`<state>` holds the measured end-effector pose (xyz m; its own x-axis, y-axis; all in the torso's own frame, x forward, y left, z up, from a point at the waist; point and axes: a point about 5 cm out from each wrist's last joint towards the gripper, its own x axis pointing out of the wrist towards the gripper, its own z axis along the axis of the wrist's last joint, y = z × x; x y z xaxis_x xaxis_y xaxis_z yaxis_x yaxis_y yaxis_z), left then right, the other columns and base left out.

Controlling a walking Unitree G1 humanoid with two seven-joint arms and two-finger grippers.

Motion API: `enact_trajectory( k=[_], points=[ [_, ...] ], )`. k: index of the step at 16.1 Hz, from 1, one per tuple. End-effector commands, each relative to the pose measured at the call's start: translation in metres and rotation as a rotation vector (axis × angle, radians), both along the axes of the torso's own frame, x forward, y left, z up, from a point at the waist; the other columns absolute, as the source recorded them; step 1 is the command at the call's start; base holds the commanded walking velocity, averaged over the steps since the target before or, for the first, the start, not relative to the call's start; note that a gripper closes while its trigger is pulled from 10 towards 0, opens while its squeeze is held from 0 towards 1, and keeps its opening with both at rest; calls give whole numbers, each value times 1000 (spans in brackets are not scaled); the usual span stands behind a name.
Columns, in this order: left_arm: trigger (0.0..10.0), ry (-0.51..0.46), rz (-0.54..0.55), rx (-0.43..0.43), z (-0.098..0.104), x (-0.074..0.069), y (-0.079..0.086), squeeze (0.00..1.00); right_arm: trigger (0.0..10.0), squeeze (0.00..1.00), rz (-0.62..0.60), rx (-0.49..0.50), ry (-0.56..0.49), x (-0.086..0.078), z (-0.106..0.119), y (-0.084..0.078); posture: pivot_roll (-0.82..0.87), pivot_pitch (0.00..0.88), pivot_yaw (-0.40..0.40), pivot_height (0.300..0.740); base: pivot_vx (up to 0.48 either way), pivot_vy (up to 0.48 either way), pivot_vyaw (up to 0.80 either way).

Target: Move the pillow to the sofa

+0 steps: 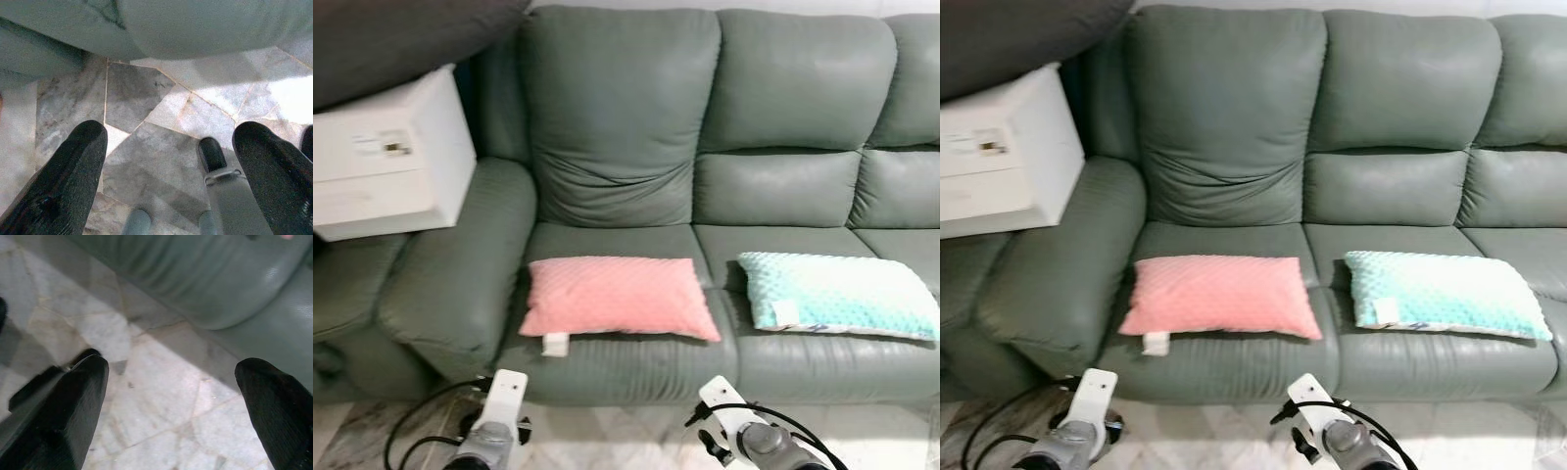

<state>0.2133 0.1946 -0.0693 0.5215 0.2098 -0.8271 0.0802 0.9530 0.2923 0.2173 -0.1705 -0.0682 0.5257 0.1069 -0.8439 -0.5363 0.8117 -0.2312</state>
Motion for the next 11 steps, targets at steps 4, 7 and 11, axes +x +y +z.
enact_trajectory(
  k=[4,7,11],
  points=[
    [10000,-6,-16,-14,1,3,-6,0,10000,0,19,-26,8,1,1,-5,-109,0,-50,740,0,-463,0],
    [10000,-4,-21,-12,1,2,-6,0,10000,0,-4,-18,10,1,1,-5,-108,0,-49,740,0,-480,0],
    [10000,-4,-16,-14,0,2,-5,0,10000,0,-445,223,-72,15,10,-15,-105,0,-47,740,0,-237,0]
  ],
)
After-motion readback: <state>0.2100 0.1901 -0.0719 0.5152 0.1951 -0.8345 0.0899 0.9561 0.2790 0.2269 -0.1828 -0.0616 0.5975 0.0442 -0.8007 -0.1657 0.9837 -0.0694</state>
